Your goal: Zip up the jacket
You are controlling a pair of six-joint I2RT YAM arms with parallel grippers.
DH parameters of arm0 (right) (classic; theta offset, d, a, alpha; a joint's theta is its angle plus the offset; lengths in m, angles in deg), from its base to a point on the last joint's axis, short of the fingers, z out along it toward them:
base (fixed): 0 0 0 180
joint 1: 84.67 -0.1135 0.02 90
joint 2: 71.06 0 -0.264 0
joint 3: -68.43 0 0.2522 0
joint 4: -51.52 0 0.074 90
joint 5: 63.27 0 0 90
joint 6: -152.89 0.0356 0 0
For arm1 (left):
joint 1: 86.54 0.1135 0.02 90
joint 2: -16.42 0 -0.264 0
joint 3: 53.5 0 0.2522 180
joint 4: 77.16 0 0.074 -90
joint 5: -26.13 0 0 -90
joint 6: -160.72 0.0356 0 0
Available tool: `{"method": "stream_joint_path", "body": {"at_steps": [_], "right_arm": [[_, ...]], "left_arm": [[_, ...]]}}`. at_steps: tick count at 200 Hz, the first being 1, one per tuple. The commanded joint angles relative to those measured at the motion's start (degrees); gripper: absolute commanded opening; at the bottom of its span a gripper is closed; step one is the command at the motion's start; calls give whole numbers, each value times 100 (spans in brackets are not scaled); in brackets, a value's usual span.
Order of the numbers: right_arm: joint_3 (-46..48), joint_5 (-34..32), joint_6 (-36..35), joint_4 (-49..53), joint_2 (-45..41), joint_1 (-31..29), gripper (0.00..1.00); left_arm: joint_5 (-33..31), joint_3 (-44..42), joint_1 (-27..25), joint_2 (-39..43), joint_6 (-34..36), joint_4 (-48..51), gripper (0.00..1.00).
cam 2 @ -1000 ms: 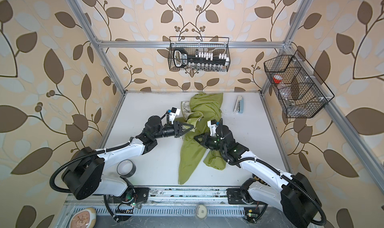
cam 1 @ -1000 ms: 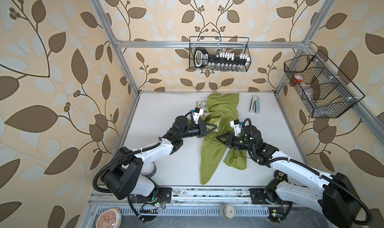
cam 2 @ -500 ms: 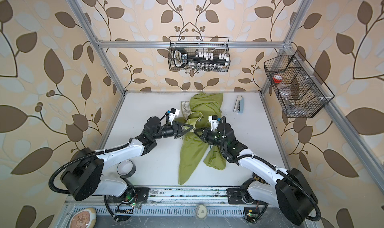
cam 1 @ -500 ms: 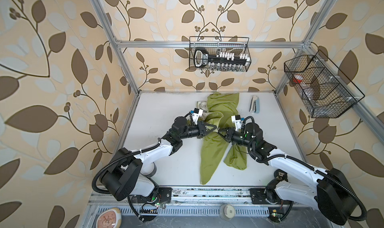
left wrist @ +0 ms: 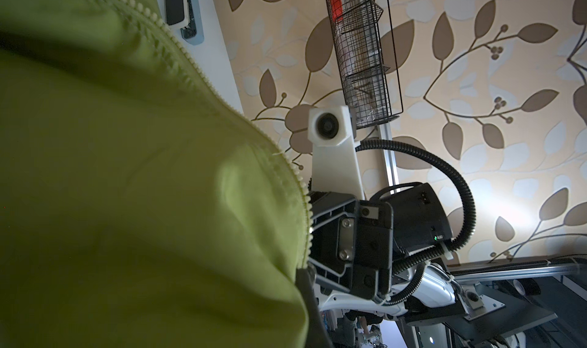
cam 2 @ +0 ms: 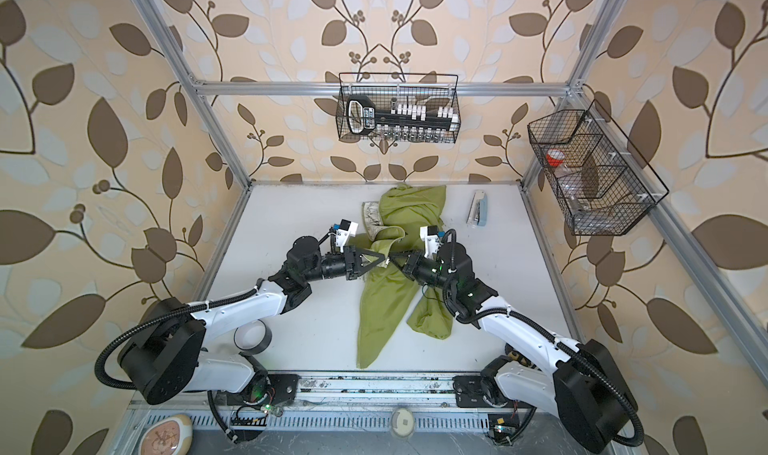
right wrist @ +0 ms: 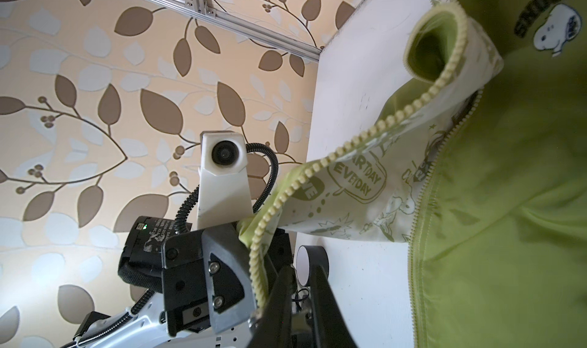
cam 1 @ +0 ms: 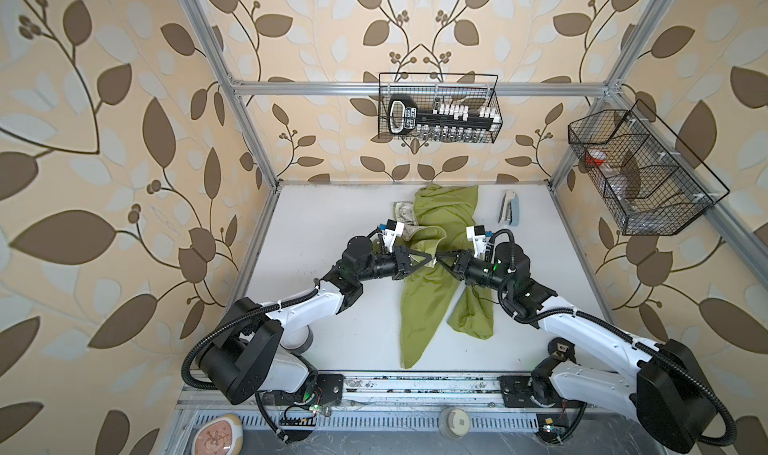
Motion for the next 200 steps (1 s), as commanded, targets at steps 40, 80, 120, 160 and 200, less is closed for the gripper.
{"method": "stream_joint_path", "body": {"at_steps": [40,80,120,160,200], "right_arm": [[-136,-407,-561,1330,-262,-83,27],[-236,-1147,-1585,3105,-402,-485,37],[-342,-1942,-1881,3795,-258,-1466,45],[-375,-2355,-1755,4004,118,-2184,59],[76,-2436,-1401,3692,246,-2282,68]], "left_arm": [[166,148,70,177,125,-196,0],[-101,24,316,443,418,414,0],[-262,-288,840,546,521,787,0],[-259,-474,1238,456,662,951,0],[-96,-539,1431,364,625,754,0]]}}
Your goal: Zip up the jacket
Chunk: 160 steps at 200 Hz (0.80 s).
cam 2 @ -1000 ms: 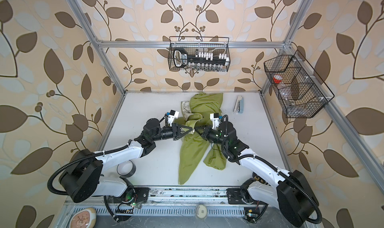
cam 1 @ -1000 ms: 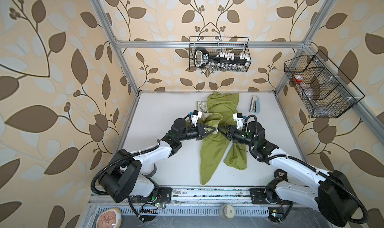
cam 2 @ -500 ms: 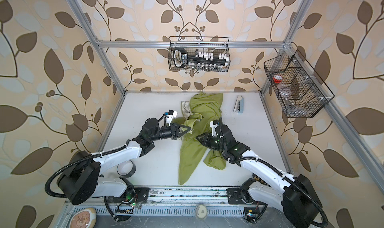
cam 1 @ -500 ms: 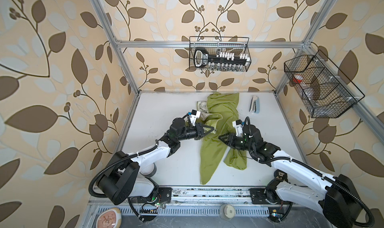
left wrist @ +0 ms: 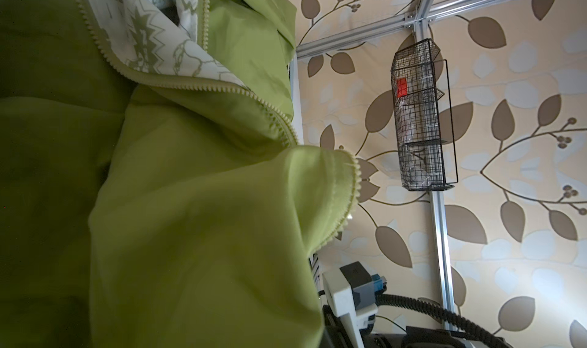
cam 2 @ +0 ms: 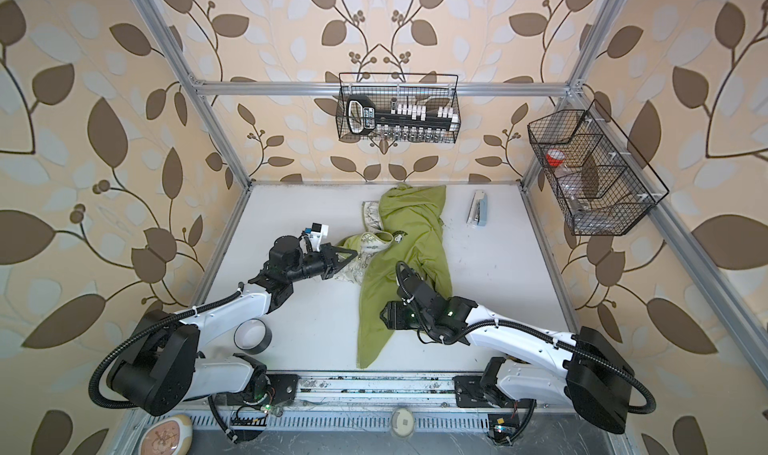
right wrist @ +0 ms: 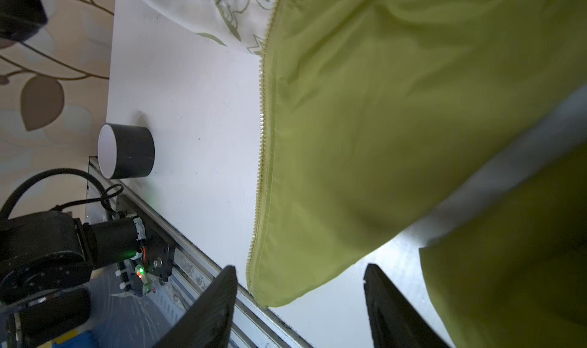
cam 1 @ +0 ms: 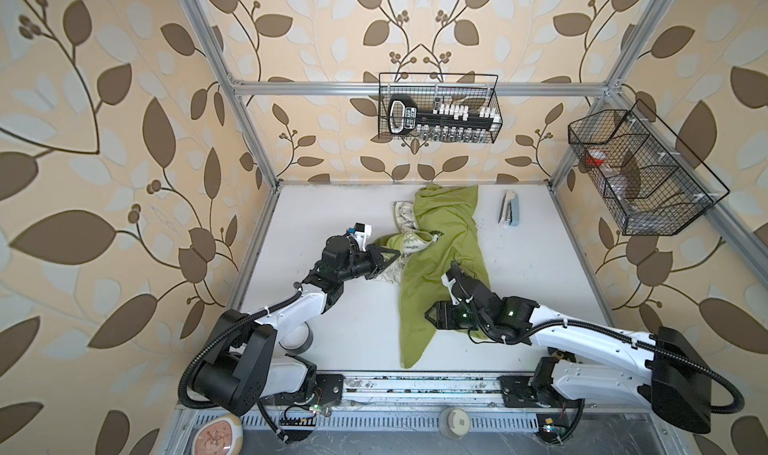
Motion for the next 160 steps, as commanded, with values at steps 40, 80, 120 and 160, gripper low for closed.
{"method": "stream_joint_path", "body": {"at_steps": [40,80,120,160], "right_arm": [[316,-202,345,-536,686,-29,67],[194,-184,314,-946,1310,7,55],[-290,-229,-173,-595,1323,665,14],[-1440,-247,-1275,500,1211,1671,0]], "left_arm": [[238,-25,145,-101,62,-515,0],[298,-80,183,-111,-10,-676,0],[370,-121,288,-71,-106,-782,0],[402,-13,342,-119,-251,-910,0]]}}
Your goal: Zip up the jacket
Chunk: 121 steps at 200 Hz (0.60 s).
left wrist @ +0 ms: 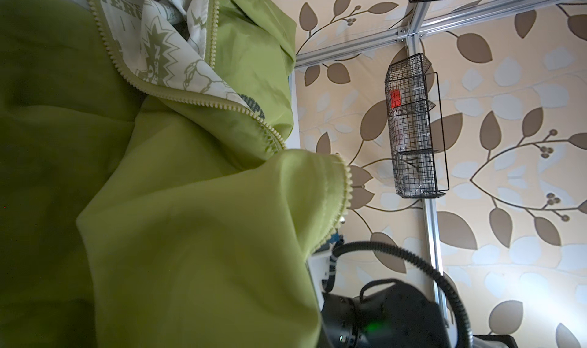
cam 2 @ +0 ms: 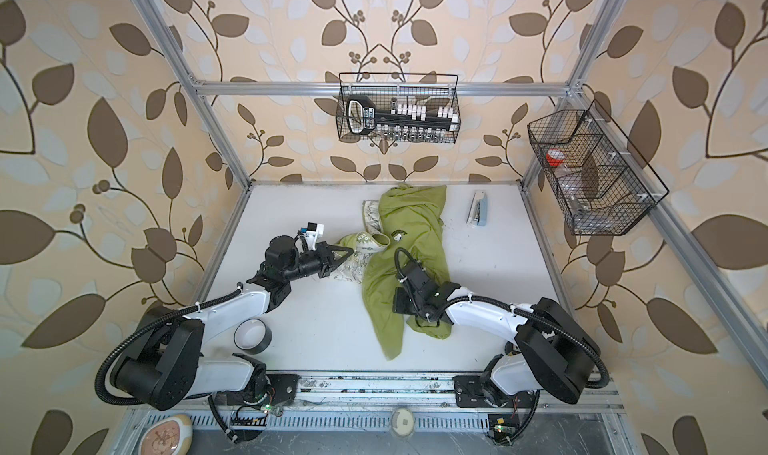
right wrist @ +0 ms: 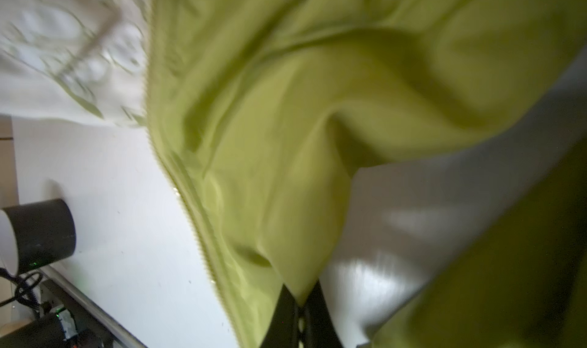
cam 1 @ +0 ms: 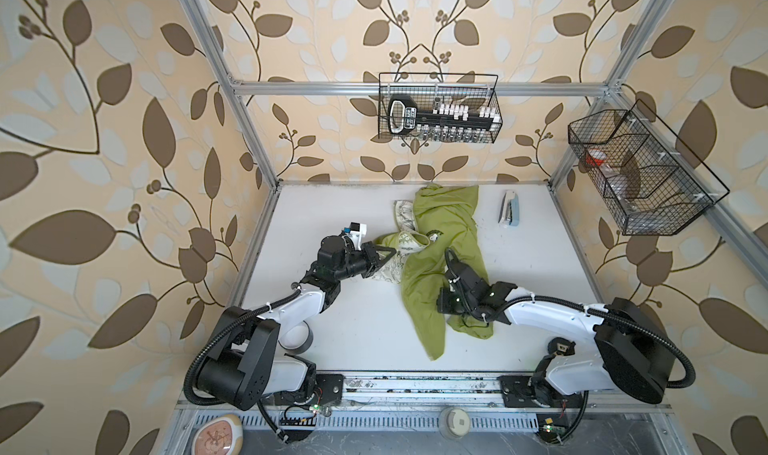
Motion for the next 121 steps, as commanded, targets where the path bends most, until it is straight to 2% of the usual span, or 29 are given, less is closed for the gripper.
{"method": "stream_joint_path", "body": {"at_steps": [1,38,66,99,121], "right_arm": [[-749,-128,-830,720,-155,491,0],[-1997,-347,-1722,1642,-16,1326,0],[-2685,-370,-2040,2014,388,1620,0],[-2760,176,-1788,1622,1215,1617,0],[-2827,519,-1373,1115,1680,1558,0]], "left_arm": [[183,97,82,10,-92,-484,0],[-57,93,82,-106,-426,-945,0],[-109,72,82,-434,-708,-1479,0],[-142,-16,82,-1033,-847,-1987,0],[-315,60,90,-1314,-673,-1883,0]]}}
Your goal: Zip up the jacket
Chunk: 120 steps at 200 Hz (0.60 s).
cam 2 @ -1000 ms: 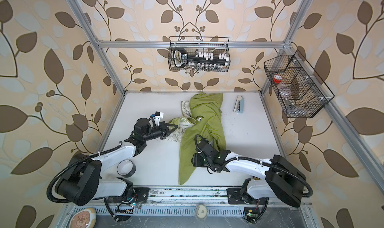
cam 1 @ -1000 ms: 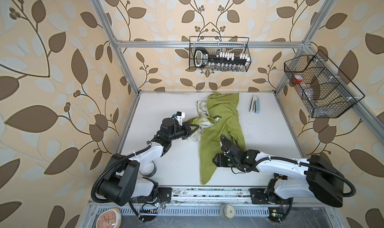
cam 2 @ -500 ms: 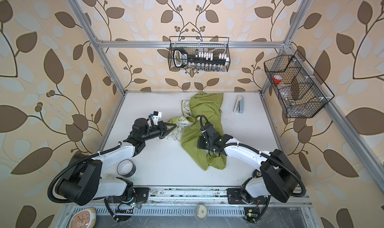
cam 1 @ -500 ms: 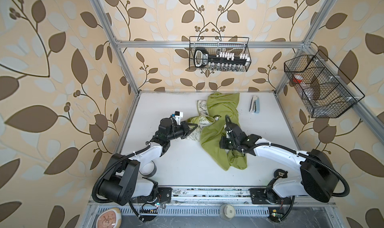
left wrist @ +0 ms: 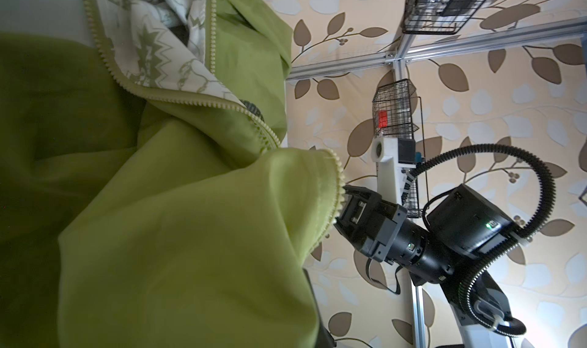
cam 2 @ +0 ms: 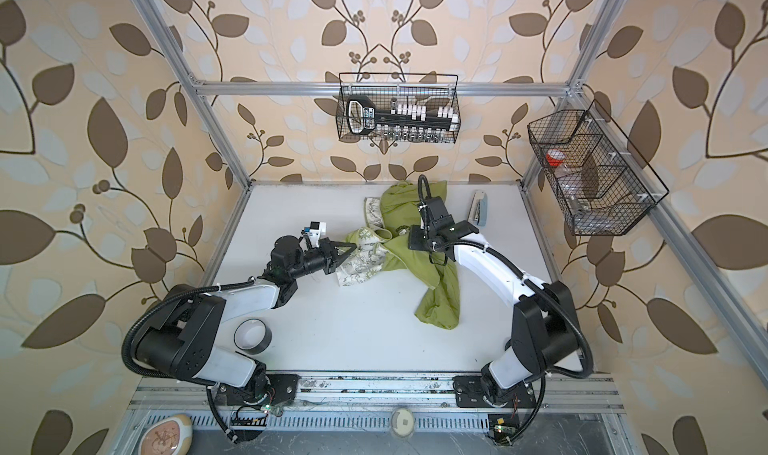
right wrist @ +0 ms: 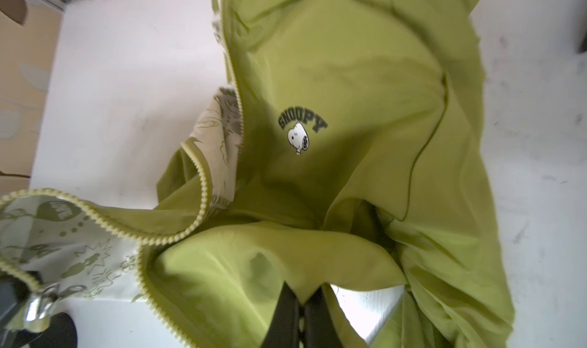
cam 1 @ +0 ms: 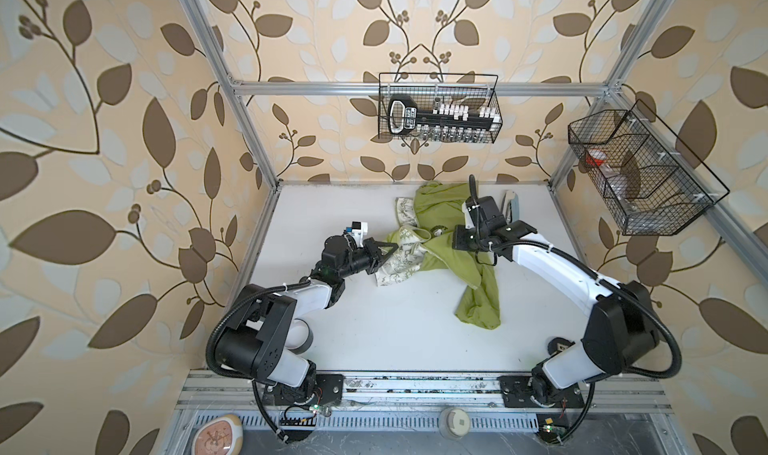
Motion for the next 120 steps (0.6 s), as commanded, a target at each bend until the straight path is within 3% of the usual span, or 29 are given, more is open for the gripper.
{"method": "stream_joint_path", "body": {"at_steps": [1,41,71,95,120], "right_arm": [[-70,466,314,-362,432,-68,0],[-783,413,663,-560,1310,-337,0],[-788,398,639,-568,1670,-334,6],[-547,350,465,-588,1392,-248,27],[-327,371,245,-555,740,-143,49]], "left_arm": [[-226,66,88,-213,95,-442,0],[-476,485,114,-949,496,-107,0],[-305,679,223,-1759,175,-839,0],[-198,708,351,-2170,-145,-1429,0],[-197,790,359,-2032,125,-950,0]]}}
